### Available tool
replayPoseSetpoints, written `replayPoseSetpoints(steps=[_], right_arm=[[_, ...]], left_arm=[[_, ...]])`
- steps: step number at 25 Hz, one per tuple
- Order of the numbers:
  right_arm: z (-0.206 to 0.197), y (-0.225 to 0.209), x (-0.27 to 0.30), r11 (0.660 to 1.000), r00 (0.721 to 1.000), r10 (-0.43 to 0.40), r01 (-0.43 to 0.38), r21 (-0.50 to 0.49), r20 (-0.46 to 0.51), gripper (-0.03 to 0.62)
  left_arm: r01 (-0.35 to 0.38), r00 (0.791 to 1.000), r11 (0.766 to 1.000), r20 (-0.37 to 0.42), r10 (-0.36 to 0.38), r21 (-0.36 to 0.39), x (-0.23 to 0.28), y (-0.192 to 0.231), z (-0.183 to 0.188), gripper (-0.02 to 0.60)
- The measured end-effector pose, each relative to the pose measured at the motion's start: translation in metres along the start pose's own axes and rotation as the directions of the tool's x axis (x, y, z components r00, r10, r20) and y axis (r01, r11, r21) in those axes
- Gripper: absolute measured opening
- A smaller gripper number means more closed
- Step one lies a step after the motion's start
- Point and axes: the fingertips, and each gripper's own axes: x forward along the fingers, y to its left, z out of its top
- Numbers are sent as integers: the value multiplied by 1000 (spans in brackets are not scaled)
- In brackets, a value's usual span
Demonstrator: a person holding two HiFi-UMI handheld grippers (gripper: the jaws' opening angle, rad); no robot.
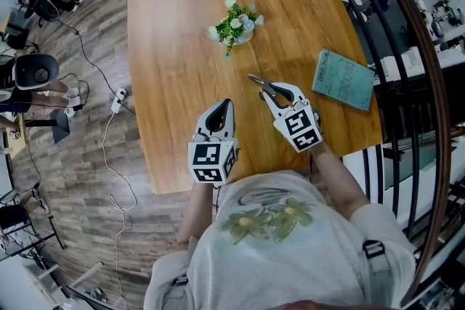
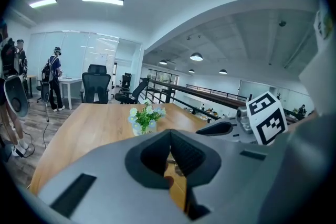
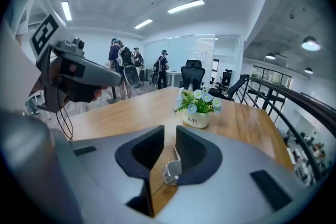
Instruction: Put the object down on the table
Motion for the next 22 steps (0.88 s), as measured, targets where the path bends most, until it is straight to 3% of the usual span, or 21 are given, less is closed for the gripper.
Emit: replayPoseSetpoints(steps=[6,12,22], right_arm=[[23,4,-23,999,996,-6,2,49,88,9],[33,3,-39,995,991,3,-17,99,136,8],[42,4,-53,995,984,5,-22,93,178,8]], left_arm=[[2,1000,1000,15,-2,-15,-2,-4,5,15],[5,999,1000,32,-4,-27,-2,-13,10,15],[8,999,1000,49,-7,-18,-3,-23,15,15]])
